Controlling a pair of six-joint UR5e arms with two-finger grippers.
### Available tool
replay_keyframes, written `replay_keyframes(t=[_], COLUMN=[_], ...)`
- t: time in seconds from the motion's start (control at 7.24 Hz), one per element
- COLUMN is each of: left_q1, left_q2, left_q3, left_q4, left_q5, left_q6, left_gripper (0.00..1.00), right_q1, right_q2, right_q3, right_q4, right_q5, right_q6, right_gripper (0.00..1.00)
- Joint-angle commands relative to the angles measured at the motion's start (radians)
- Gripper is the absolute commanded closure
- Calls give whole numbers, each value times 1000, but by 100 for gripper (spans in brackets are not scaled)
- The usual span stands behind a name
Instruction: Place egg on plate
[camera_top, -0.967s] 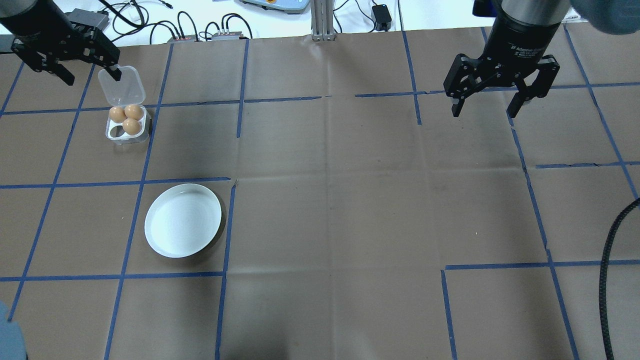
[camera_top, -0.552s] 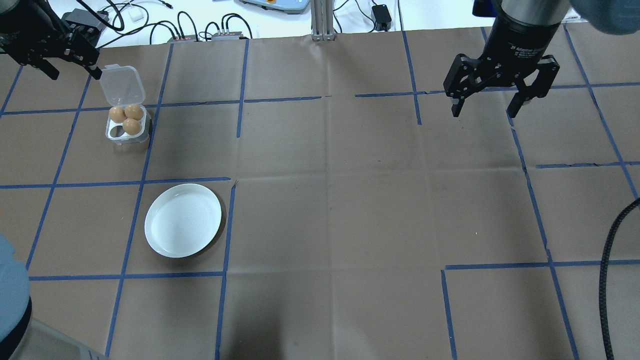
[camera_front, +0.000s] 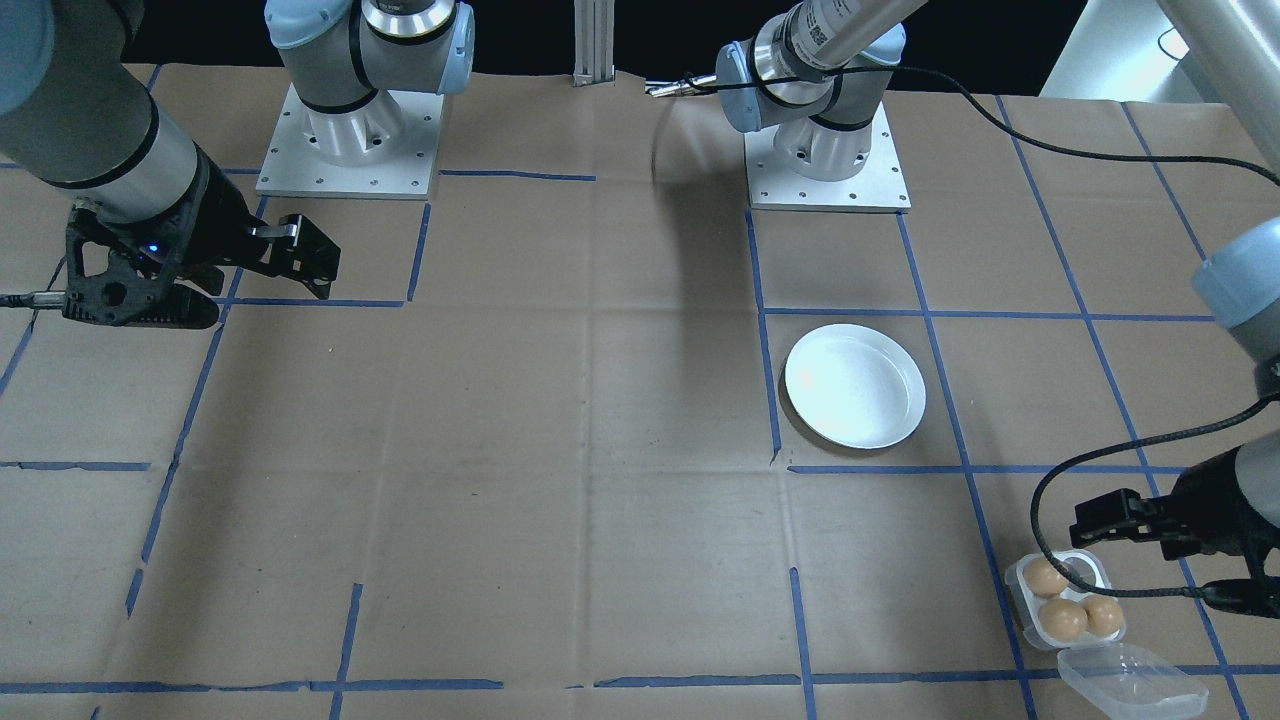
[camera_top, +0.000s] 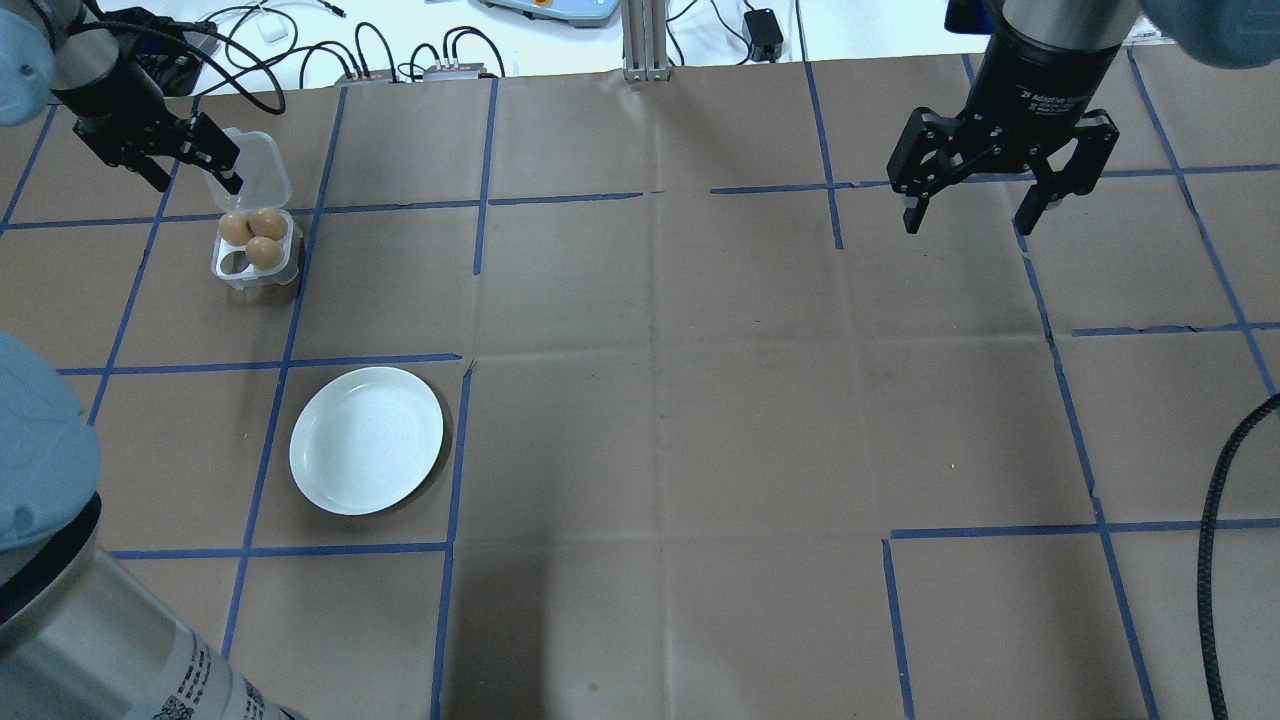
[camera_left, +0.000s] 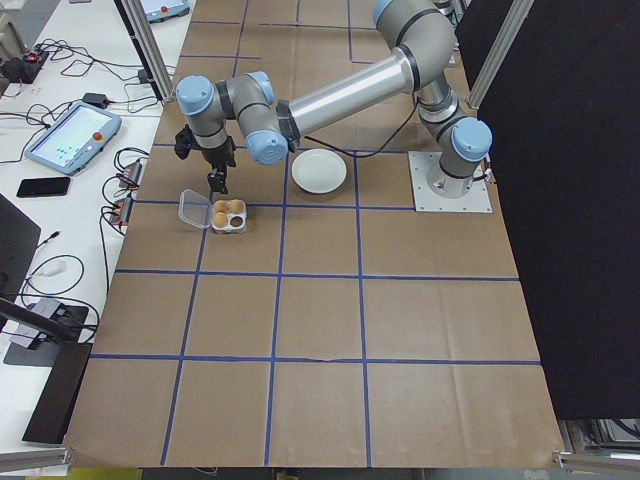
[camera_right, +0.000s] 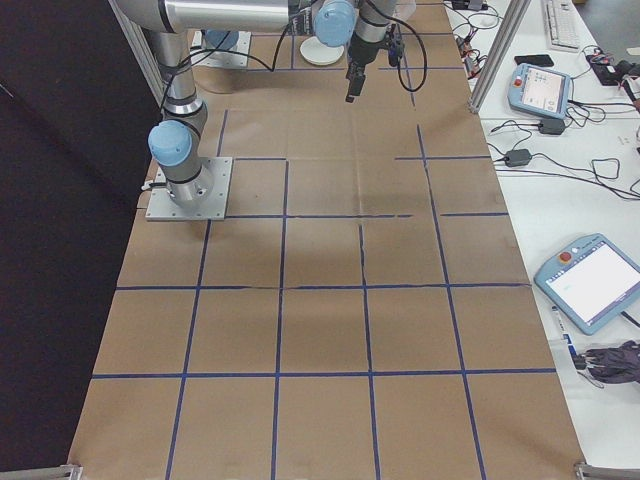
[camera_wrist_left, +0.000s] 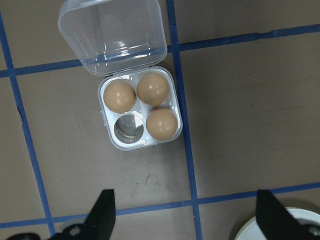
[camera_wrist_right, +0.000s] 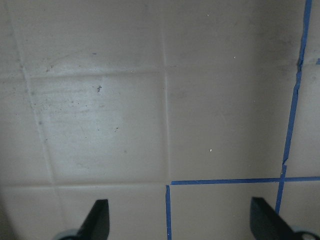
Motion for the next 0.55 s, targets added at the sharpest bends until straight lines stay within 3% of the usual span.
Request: replay_keyframes(t=[0.0, 0.28, 0.41], left_q1=[0, -3, -3], left_q2=[-73, -106, -107], left_q3=[-2, -41, -96], left_q4=[44, 79, 167], left_q5=[0, 0, 0], left_q6=[-18, -36, -62], left_gripper=[1, 1, 1], right_q1=[0, 0, 0], right_q2=[0, 0, 0], right_q3=[0, 0, 0], right_q4=[0, 0, 0], right_q5=[0, 1, 1], right_q6=[0, 0, 0], right_gripper=[0, 0, 0])
